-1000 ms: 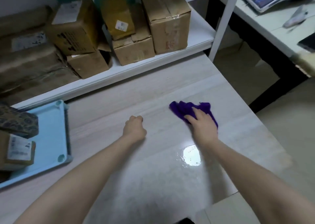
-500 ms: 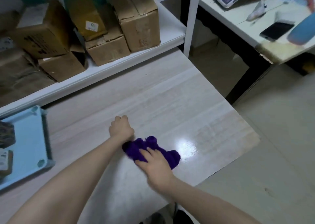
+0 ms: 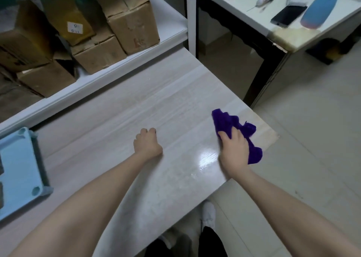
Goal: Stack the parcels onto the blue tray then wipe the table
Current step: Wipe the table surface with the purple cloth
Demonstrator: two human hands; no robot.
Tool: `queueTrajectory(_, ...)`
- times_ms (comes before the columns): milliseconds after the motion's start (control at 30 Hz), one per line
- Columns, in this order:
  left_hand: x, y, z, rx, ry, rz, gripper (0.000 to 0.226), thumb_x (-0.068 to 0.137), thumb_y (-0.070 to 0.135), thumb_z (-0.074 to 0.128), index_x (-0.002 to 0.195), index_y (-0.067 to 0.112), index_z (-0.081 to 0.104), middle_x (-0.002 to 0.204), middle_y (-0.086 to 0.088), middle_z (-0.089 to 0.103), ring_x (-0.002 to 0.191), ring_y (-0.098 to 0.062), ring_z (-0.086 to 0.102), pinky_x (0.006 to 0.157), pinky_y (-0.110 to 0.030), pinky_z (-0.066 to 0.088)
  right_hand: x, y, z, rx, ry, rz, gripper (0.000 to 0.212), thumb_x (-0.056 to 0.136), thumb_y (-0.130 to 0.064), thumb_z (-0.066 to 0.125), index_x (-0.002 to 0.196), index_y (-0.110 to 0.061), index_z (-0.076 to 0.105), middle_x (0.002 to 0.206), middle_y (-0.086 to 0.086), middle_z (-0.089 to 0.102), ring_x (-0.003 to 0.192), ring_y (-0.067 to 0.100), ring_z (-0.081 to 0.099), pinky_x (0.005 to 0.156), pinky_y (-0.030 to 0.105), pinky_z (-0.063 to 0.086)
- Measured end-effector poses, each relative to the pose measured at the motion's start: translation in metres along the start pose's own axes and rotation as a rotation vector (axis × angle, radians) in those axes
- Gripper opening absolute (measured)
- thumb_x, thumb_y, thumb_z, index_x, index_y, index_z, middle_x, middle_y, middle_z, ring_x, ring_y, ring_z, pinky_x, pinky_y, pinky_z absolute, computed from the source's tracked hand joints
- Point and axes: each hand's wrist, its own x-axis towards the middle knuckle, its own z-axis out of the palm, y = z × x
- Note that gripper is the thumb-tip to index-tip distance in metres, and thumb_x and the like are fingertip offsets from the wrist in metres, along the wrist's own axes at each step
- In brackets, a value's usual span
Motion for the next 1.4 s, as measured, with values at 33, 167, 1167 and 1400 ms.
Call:
queueTrajectory(33,0.001,0.001,0.0,0.003,-0.001,-0.003,0.051,0.071,0.015,0.069,0.118,0.015,0.049,0.124,-0.012,0.045,0.11,-0.033,0.05,0.089,-0.04,0.048,-0.017,-0.015,0.004,0.035,-0.014,-0.054,0.056,0.057,0.003,0.069,0.11,-0.014,0.064,0.111,0.016,0.057,0.096,0.038,0.055,0.078,0.045,0.049)
queueTrajectory(167,0.003,-0.001,-0.002,0.015,-0.021,0.004,0.062,0.066,0.018,0.074,0.122,0.016,0.047,0.123,-0.011,0.044,0.108,-0.032,0.05,0.09,-0.04,0.048,-0.107,-0.075,0.021,0.153,-0.129,-0.582,0.048,0.056,-0.015,0.074,0.103,-0.023,0.071,0.121,0.01,0.064,0.105,0.036,0.062,0.088,0.045,0.051)
queueTrajectory(1167,0.043,0.045,-0.033,-0.071,0.105,0.009,0.026,0.084,0.009,0.05,0.109,0.004,0.05,0.123,-0.019,0.046,0.109,-0.038,0.048,0.084,-0.041,0.043,0.038,-0.05,0.022,0.148,-0.141,-0.828,0.032,0.071,-0.018,0.076,0.102,-0.024,0.073,0.124,0.01,0.062,0.103,0.033,0.063,0.075,0.037,0.052)
queueTrajectory(1400,0.074,0.022,-0.05,0.04,0.039,-0.013,0.04,0.077,0.013,0.062,0.114,0.01,0.047,0.124,-0.015,0.045,0.11,-0.034,0.048,0.09,-0.041,0.047,0.138,0.002,0.011,0.318,0.062,0.358,0.05,0.087,-0.008,0.055,0.135,-0.019,0.046,0.131,0.016,0.042,0.119,0.034,0.042,0.097,0.041,0.041)
